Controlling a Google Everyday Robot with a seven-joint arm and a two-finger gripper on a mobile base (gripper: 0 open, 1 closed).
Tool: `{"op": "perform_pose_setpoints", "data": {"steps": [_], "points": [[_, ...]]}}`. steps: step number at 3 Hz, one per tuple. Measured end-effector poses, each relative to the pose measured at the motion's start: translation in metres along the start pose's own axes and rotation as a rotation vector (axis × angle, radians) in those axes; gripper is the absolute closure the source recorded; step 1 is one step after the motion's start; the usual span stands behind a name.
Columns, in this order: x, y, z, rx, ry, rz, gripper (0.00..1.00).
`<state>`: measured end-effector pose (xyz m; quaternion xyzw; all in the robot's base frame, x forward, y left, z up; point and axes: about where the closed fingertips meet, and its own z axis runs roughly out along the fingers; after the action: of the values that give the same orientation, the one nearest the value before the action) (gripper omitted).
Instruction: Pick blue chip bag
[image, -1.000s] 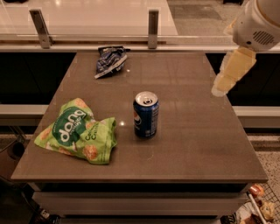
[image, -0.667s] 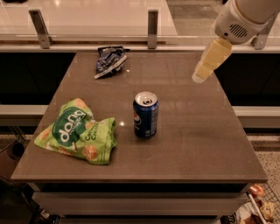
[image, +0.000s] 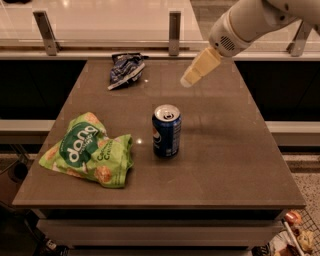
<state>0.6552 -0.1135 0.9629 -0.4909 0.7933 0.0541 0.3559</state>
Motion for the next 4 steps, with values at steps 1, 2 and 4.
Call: {"op": "perform_pose_setpoints", "data": {"steps": [1, 2, 4], "points": [[-0.022, 0.001, 0.043, -0.018, -0.086, 0.021, 0.0], [-0.052, 0.006, 0.083, -0.039, -0.13, -0.005, 0.0], [-0.064, 0.006, 0.098, -0.038, -0.127, -0.02, 0.0]]}}
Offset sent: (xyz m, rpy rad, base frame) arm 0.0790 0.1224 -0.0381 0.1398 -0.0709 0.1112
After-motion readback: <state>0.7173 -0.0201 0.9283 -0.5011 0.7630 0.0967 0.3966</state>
